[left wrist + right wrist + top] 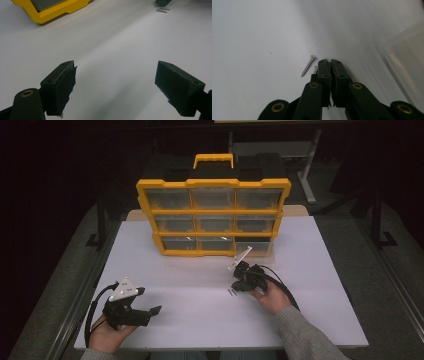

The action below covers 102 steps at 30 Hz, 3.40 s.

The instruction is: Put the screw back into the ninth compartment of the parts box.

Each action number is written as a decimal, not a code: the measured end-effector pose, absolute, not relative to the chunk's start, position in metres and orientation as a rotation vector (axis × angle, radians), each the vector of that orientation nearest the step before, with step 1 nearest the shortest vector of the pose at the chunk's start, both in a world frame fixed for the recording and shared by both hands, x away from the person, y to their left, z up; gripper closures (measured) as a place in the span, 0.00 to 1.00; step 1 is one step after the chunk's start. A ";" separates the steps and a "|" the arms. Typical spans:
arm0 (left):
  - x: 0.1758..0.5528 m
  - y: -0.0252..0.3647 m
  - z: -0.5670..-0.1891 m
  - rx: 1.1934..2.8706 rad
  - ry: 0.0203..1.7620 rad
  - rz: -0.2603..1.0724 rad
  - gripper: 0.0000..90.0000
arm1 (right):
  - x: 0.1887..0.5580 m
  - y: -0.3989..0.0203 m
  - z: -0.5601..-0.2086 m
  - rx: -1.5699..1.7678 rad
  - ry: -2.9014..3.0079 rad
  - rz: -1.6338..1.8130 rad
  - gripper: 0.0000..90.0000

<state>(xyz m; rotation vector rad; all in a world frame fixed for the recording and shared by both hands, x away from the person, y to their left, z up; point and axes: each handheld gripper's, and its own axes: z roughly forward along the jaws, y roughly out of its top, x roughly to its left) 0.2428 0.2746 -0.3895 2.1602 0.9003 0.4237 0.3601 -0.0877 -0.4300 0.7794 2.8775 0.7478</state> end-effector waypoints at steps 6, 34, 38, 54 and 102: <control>0.243 0.275 -0.389 2.162 0.901 0.423 0.18 | 0.361 -0.088 -0.429 0.786 2.885 0.738 0.97; 0.243 0.275 -0.389 2.162 0.901 0.420 0.18 | 0.363 -0.103 -0.367 0.594 2.981 0.910 0.97; 0.243 0.275 -0.389 2.158 0.900 0.420 0.18 | 0.367 -0.111 -0.353 0.595 2.975 0.949 0.97; 0.243 0.276 -0.389 2.167 0.897 0.418 0.18 | 0.386 -0.132 -0.323 0.614 2.943 1.009 0.97; 0.244 0.276 -0.390 2.170 0.904 0.410 0.18 | 0.424 -0.158 -0.332 0.837 2.853 0.950 0.90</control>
